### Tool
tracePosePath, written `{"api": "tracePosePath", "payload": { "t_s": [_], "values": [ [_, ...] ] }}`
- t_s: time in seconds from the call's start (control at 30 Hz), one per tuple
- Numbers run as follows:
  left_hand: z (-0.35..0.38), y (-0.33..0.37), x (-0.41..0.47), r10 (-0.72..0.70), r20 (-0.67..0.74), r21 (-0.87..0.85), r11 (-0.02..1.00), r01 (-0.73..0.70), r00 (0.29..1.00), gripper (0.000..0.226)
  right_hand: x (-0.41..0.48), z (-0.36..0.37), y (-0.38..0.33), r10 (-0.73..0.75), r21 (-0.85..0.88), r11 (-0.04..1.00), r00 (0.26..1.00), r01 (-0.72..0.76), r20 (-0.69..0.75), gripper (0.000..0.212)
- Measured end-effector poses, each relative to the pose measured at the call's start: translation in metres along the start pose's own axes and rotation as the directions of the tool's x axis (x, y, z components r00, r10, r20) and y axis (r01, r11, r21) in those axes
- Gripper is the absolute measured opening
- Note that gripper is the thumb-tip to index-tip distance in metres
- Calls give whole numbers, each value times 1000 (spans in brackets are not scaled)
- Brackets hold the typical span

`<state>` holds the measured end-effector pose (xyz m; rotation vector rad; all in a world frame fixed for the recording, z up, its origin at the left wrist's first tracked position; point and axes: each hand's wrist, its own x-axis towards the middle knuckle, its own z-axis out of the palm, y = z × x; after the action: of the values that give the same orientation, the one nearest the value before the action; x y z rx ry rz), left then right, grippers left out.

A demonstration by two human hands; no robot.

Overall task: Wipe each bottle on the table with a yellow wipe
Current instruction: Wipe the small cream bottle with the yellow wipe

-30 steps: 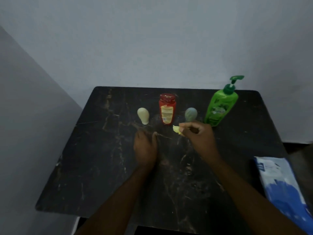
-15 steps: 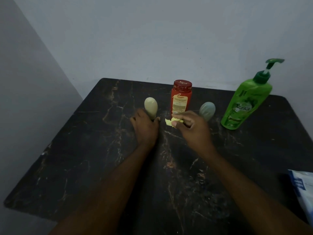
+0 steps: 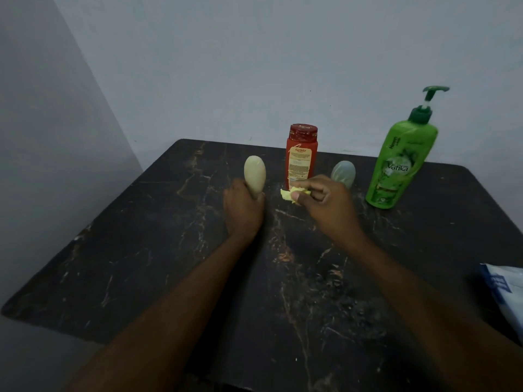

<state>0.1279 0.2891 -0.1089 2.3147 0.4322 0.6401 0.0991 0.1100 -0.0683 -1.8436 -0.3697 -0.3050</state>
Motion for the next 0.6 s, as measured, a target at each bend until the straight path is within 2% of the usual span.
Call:
{"api": "tracePosePath", "payload": {
  "t_s": [0.2,0.37,0.6],
  "values": [
    [-24,0,-43,57,49,-49,997,-55,997,34,-38,-15,-5,-38,-19,999,999,37,-38,23],
    [-46,-5,-86,118,110,-59,992,-112,987,29,-77,-22,-7,-3,6,1000,998,3,-61,22],
    [-76,-1,-144,248,245,-90,968,-233,937,20,-133,-26,-11,30,3,1000,995,-29,-98,21]
  ]
}}
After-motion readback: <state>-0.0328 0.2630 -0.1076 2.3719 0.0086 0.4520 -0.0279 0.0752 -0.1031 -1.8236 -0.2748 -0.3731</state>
